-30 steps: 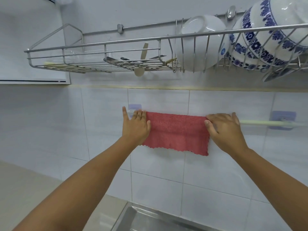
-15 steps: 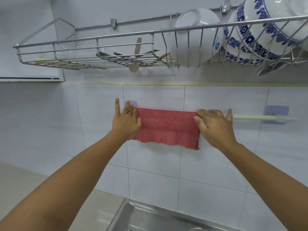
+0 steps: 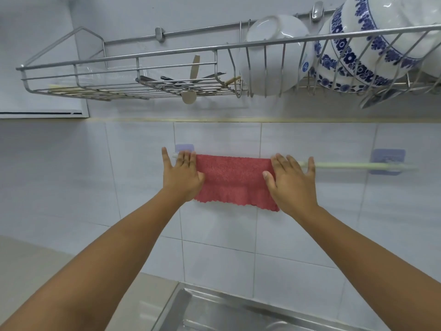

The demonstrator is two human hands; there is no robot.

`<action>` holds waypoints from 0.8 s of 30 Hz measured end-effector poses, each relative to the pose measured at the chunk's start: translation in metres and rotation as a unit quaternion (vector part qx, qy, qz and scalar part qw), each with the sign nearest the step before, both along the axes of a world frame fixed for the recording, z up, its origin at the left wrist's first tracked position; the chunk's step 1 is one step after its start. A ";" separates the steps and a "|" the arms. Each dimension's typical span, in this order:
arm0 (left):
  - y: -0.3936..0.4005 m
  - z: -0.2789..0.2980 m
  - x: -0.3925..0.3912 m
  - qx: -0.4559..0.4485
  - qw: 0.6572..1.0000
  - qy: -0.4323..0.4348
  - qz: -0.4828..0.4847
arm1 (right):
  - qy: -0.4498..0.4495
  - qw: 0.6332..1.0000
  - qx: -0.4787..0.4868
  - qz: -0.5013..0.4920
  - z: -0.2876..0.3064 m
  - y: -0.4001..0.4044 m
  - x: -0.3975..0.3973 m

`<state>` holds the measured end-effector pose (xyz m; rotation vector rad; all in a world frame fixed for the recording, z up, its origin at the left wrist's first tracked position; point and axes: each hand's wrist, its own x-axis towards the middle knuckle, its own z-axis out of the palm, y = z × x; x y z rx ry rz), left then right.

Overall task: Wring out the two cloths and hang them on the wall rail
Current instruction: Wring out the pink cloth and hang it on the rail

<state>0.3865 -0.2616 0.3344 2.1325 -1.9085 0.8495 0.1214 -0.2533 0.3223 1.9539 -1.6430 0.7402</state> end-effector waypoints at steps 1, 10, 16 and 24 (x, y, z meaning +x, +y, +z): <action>0.000 0.000 0.001 0.005 1.000 0.002 0.001 | -0.001 1.000 0.005 0.003 0.000 0.000 0.000; 0.023 -0.025 -0.025 0.013 0.991 0.112 -0.071 | -0.022 0.997 0.050 0.046 -0.030 0.036 -0.037; 0.058 -0.089 -0.070 0.102 0.983 0.106 -0.107 | -0.029 0.986 0.164 0.005 -0.088 0.087 -0.081; 0.112 -0.188 -0.170 0.272 0.933 0.147 -0.181 | -0.006 0.948 0.316 -0.046 -0.176 0.166 -0.148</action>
